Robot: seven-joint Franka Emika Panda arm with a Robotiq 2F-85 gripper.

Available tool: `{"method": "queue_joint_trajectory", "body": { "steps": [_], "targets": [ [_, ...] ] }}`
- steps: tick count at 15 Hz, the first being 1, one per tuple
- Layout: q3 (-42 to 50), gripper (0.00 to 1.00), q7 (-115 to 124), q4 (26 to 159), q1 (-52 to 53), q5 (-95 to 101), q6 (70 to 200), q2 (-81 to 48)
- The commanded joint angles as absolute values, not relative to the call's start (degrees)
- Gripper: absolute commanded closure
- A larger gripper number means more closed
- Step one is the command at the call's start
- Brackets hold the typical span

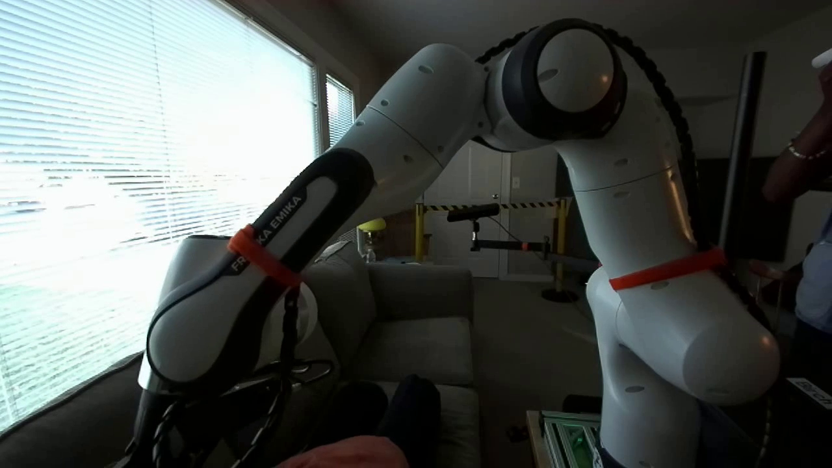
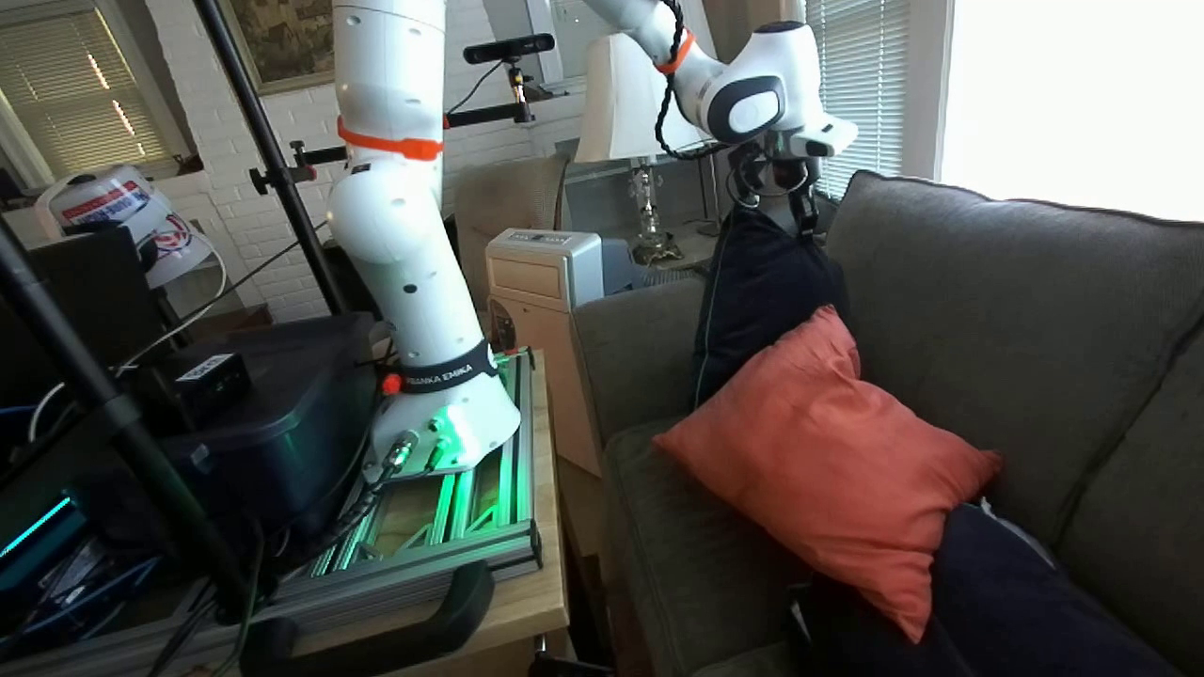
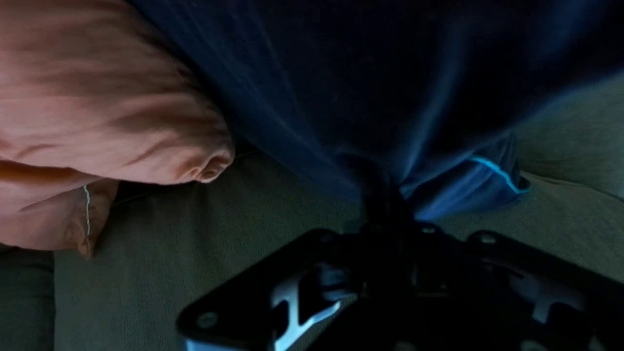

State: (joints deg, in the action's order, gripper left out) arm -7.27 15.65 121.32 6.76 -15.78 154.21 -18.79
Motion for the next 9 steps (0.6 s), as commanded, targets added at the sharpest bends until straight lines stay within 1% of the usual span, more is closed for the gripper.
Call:
{"method": "queue_joint_trajectory", "body": {
  "steps": [1,5,9],
  "targets": [
    [-7.8,0.99,13.5,120.2,4.9,-18.9,155.9,-14.8],
    [-7.4,0.99,13.2,117.2,4.3,-19.5,156.7,-12.9],
    [-6.6,0.99,13.2,117.4,4.7,-17.3,155.1,-12.4]
  ]
}}
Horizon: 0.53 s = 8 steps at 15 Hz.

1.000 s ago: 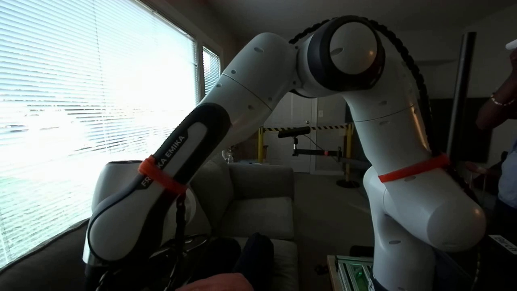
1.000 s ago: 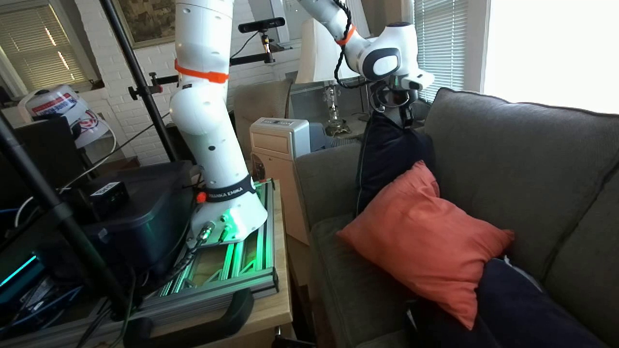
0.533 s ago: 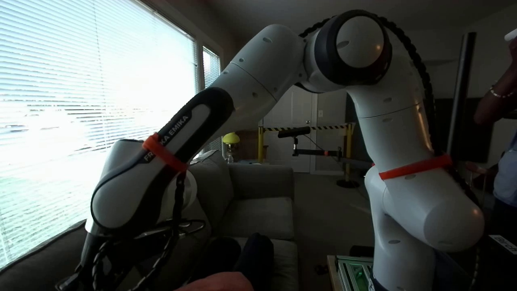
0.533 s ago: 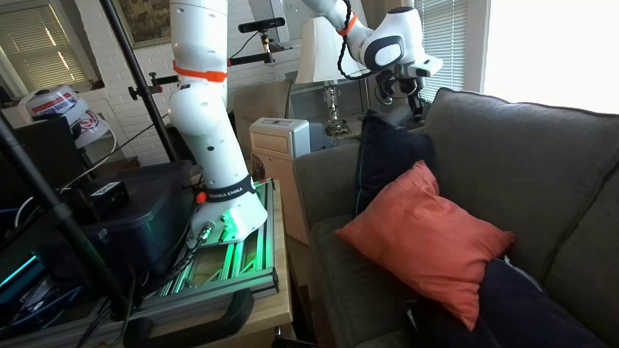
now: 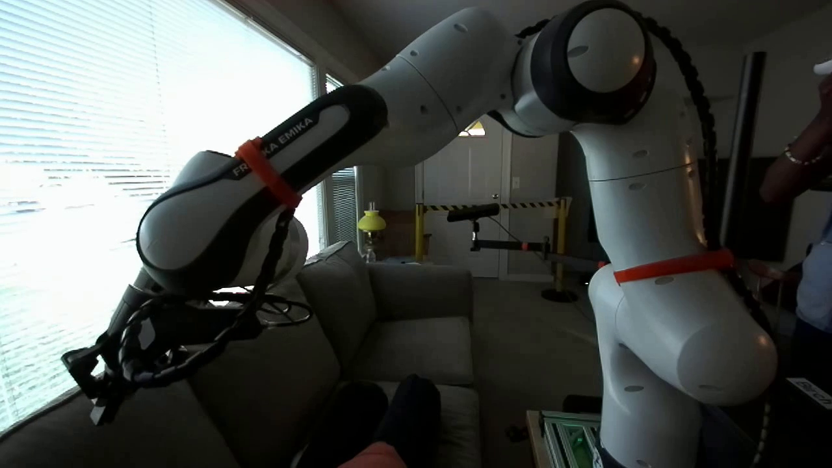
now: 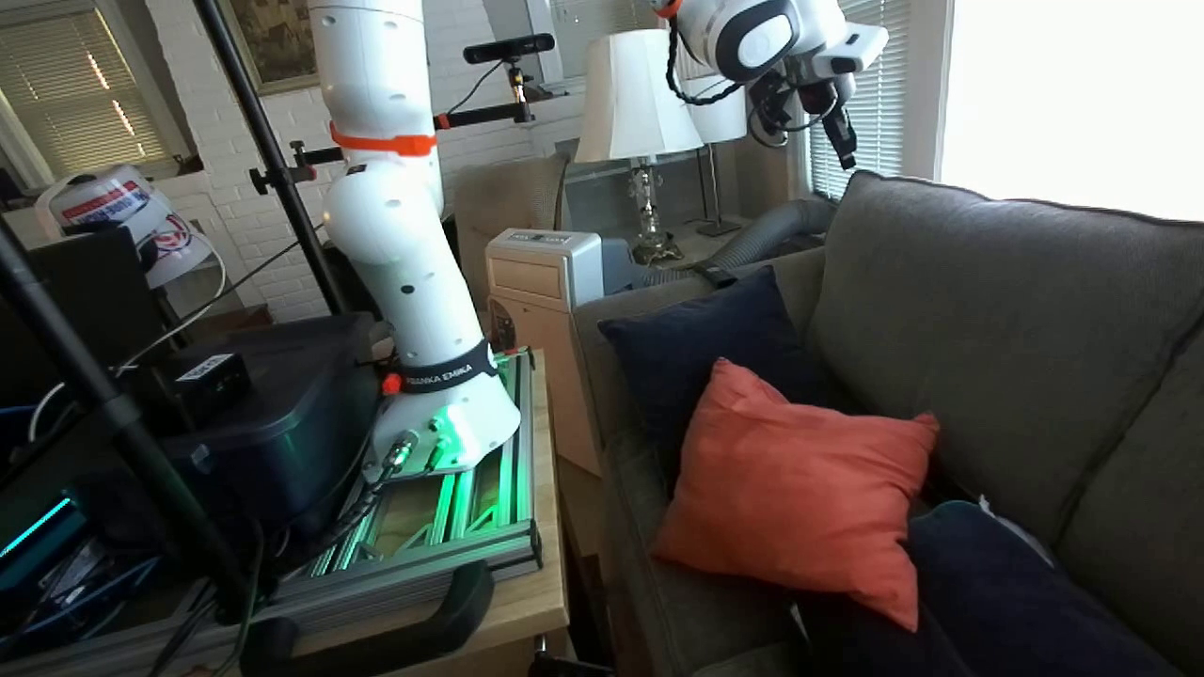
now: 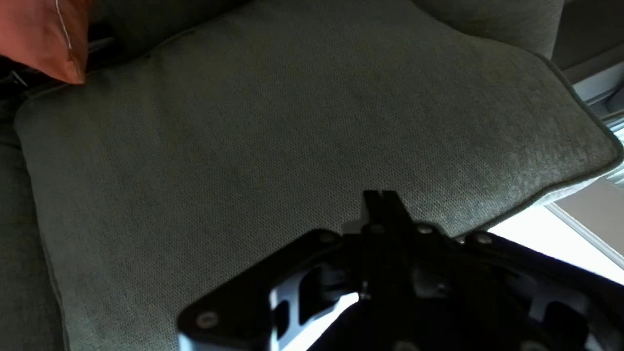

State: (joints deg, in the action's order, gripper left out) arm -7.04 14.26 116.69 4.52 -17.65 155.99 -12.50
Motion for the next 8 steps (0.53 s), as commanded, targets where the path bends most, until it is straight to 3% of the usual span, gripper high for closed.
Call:
{"method": "queue_joint_trajectory", "body": {
  "steps": [1,3,8],
  "targets": [
    [-6.6,0.7,12.8,117.7,4.8,-16.6,153.8,-12.8],
    [-7.0,0.63,11.3,118.6,4.9,-16.4,152.4,-13.2],
    [-9.1,0.24,5.8,120.1,5.5,-17.5,148.6,-14.5]
  ]
}}
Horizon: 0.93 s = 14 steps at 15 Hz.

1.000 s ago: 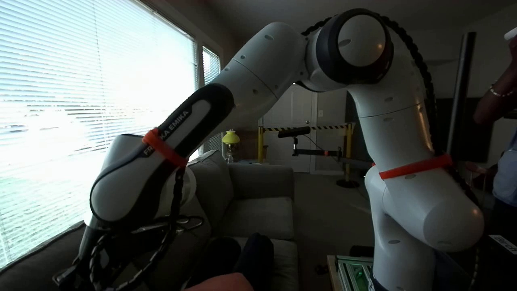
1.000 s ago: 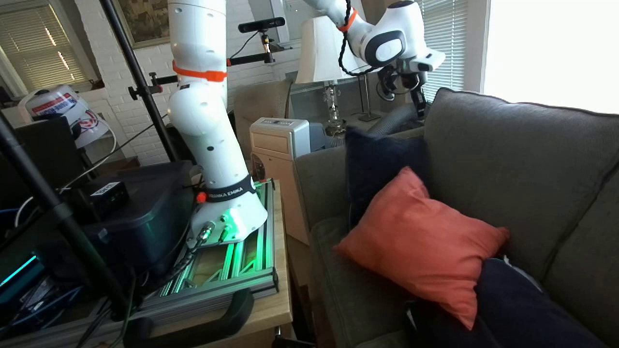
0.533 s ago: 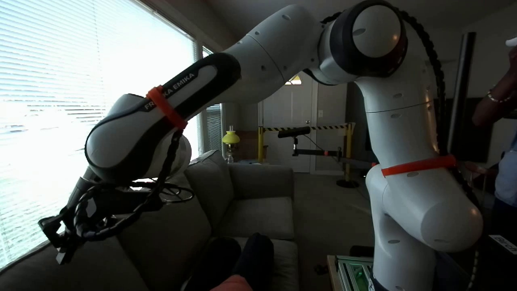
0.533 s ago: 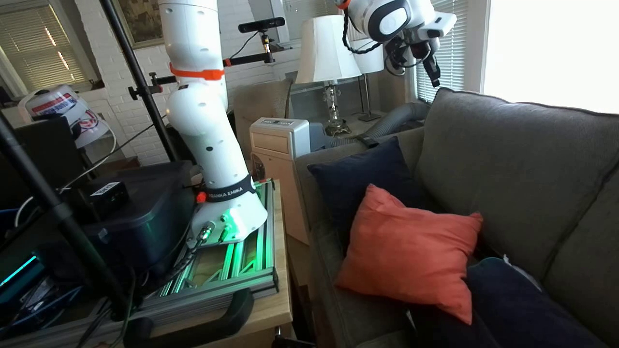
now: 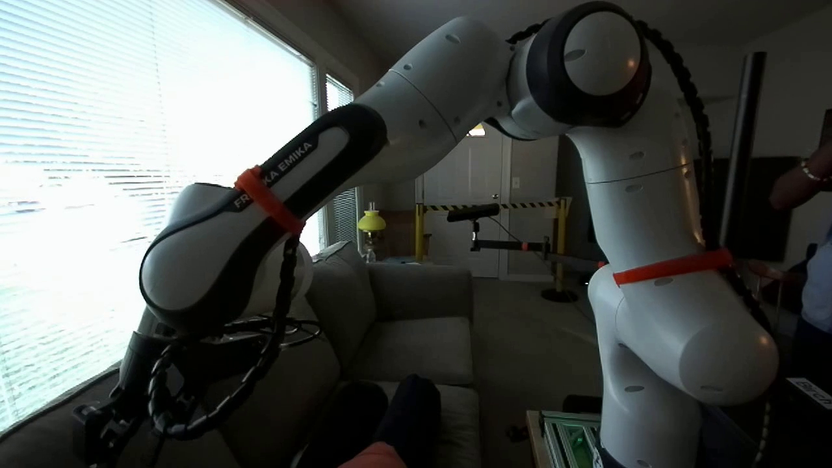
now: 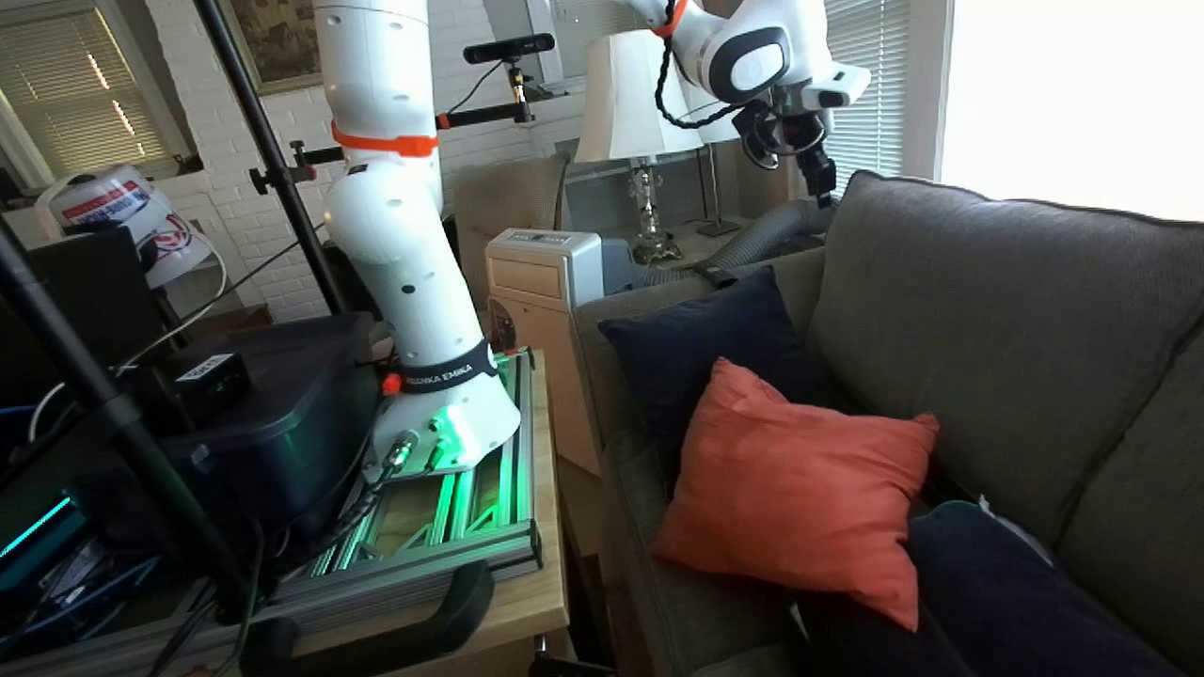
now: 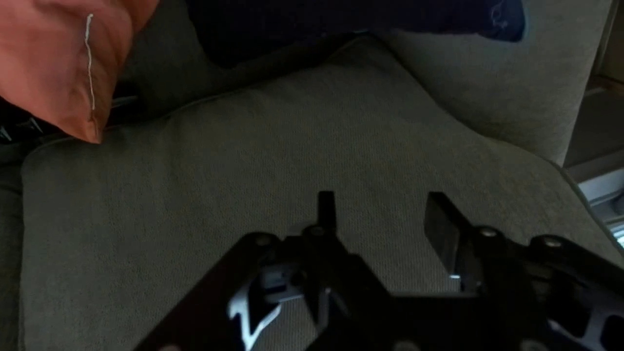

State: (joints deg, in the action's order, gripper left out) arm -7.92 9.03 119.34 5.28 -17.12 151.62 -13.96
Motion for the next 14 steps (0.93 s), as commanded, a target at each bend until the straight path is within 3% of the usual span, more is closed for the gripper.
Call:
{"method": "queue_joint_trajectory", "body": {
  "steps": [1,3,4,14],
  "targets": [
    [-9.8,0.17,4.5,120.2,5.6,-17.7,147.2,-15.0],
    [-10.8,0.02,2.6,120.7,6.0,-17.5,145.1,-16.0],
    [-11.3,0.0,1.8,121.1,6.2,-17.5,144.4,-16.4],
    [-13.4,0.0,-4.6,125.6,10.3,-11.1,144.0,-21.5]
  ]
}}
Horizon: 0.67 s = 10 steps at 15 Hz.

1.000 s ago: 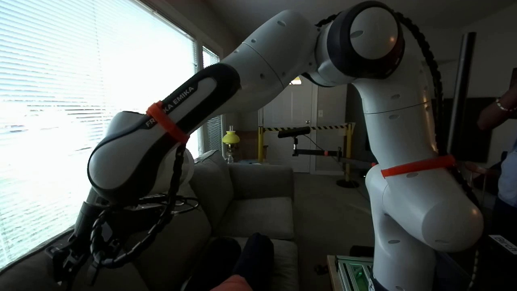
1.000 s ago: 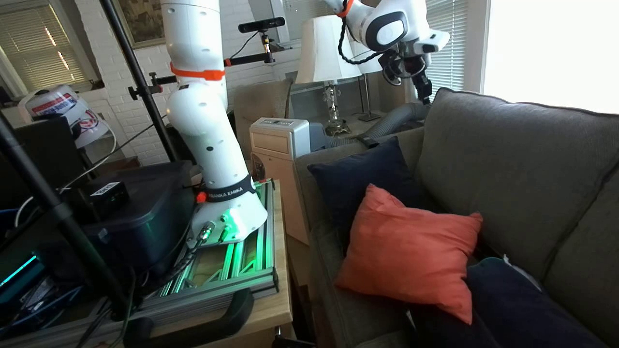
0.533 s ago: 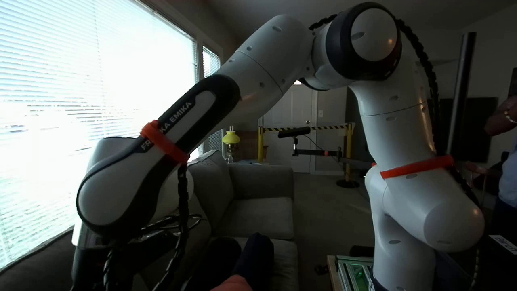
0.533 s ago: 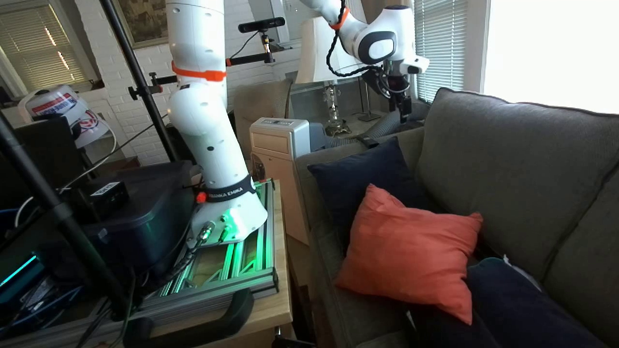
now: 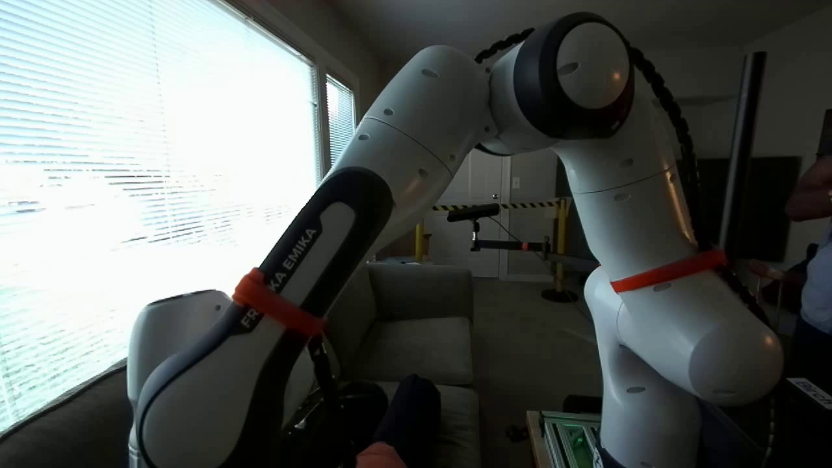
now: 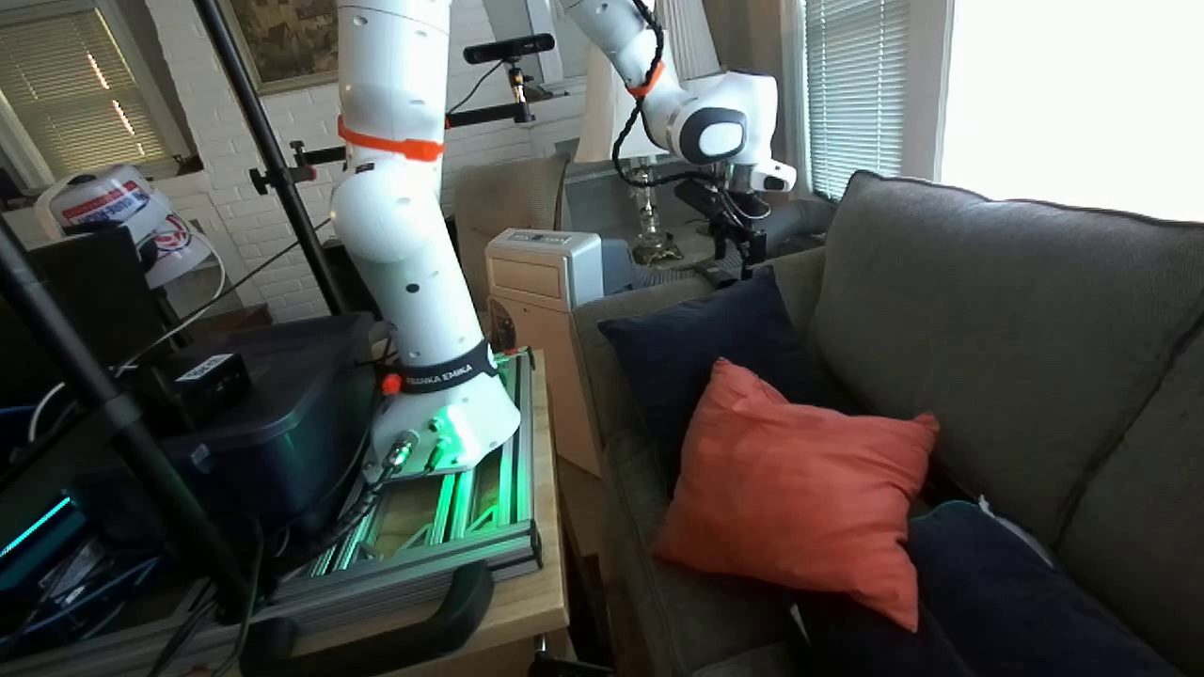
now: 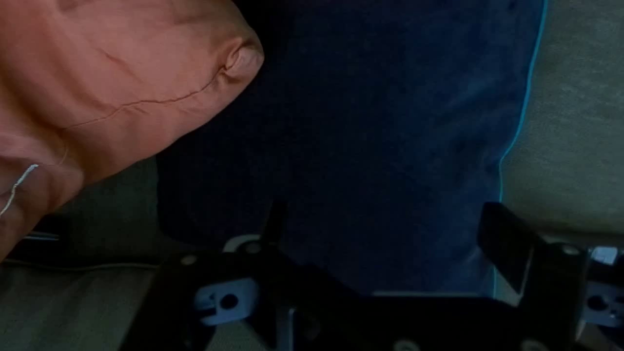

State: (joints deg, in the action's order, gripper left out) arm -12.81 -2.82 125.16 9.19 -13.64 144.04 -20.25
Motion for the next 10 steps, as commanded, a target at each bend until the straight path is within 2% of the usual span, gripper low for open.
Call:
{"method": "queue_joint_trajectory", "body": {
  "steps": [1,10],
  "targets": [
    [-13.9,0.0,-4.7,125.5,11.0,-10.3,144.3,-22.2],
    [-12.4,0.0,5.5,118.4,21.2,0.6,139.6,-30.0]
  ]
}}
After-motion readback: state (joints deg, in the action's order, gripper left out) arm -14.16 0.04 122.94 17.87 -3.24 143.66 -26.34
